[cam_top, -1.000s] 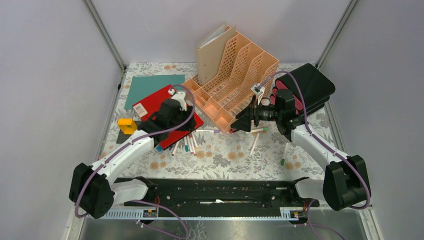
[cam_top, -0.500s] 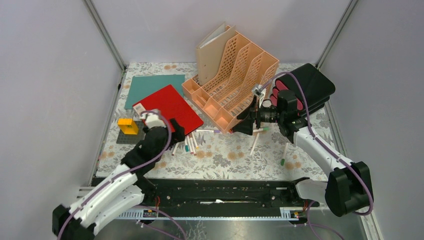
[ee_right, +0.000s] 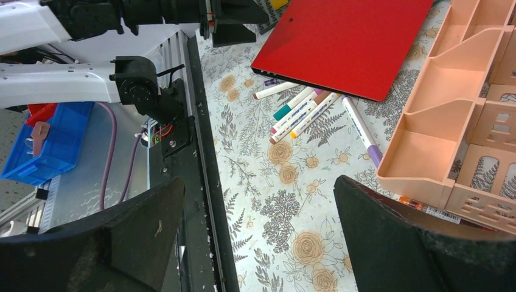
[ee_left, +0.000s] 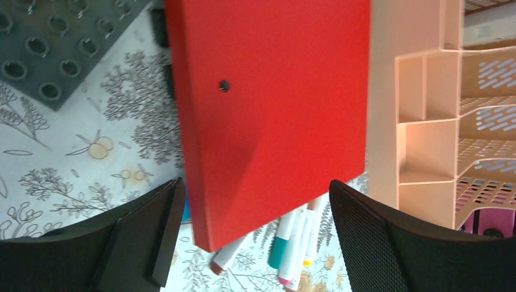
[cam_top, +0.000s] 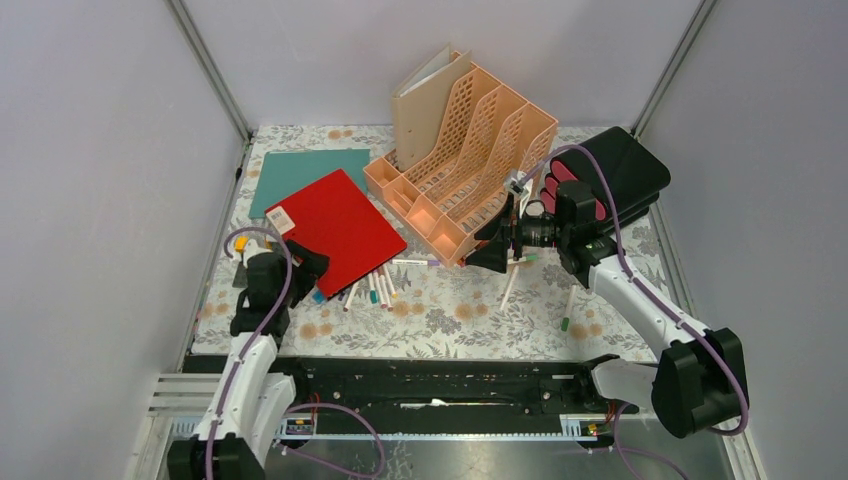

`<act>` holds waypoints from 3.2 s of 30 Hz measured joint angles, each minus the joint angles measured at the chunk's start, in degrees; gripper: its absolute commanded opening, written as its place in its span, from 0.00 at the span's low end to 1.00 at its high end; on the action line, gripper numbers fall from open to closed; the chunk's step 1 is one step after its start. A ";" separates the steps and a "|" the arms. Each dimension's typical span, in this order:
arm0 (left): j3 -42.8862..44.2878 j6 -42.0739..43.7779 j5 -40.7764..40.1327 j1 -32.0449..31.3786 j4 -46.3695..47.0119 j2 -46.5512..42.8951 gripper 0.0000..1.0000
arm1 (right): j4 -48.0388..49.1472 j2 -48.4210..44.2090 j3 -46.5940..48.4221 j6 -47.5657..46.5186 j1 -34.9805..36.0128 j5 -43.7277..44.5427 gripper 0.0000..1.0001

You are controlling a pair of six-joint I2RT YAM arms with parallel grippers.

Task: Organize the desk
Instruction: Pick up the folder from the center of the board.

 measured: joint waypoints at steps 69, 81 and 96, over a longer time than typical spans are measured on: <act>-4.28 -16.85 26.51 16.26 17.11 -3.87 0.00 | -0.48 -1.09 0.00 -1.42 0.00 -1.57 1.00; 2.38 -20.87 26.71 16.33 13.49 -10.29 0.00 | -0.37 -1.09 0.00 -0.74 0.00 -3.04 1.00; 6.99 -24.94 30.99 15.30 11.28 -11.26 0.00 | 8.63 7.52 3.10 16.39 2.03 -1.73 1.00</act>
